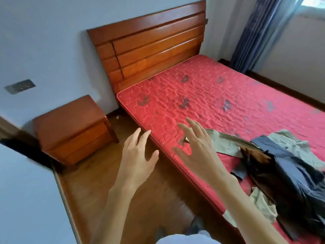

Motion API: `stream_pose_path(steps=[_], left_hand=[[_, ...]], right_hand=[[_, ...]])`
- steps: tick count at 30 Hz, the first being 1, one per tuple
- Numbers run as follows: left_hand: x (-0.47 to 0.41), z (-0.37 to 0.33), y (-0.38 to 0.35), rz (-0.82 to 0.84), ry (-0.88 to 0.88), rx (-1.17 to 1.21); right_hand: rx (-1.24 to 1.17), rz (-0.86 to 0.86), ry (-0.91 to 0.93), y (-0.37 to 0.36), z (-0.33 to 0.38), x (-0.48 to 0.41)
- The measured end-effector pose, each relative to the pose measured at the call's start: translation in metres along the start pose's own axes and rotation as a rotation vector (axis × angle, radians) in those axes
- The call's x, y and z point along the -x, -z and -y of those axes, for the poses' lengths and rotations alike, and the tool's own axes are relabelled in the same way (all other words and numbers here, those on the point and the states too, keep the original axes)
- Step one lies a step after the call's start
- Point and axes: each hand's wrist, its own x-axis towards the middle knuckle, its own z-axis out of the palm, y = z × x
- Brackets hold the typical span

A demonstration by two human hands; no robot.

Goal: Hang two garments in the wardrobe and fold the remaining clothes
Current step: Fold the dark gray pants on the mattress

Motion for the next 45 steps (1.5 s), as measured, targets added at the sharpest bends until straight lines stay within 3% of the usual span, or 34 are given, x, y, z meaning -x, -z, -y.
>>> stream_pose_path(steps=[9,19,29,35,45], left_hand=[[-0.018,-0.081,-0.079,0.209,-0.161,0.017],[-0.039,-0.189,-0.188,0.387,-0.272,-0.043],[-0.038,-0.271,-0.308,0.72,-0.373,-0.034],[-0.066,-0.303,-0.363,0.787,-0.376,-0.045],[-0.12,-0.349,-0.476,1.05,-0.414,-0.025]], right_hand=[[-0.014,-0.17,-0.245,0.049,-0.088,0.059],[-0.071,-0.251,-0.497,0.11,-0.233,0.123],[-0.141,-0.308,-0.814,0.141,-0.336,0.21],[-0.168,-0.343,-0.932,0.149,-0.373,0.215],[-0.216,-0.42,-1.222,0.152,-0.452,0.192]])
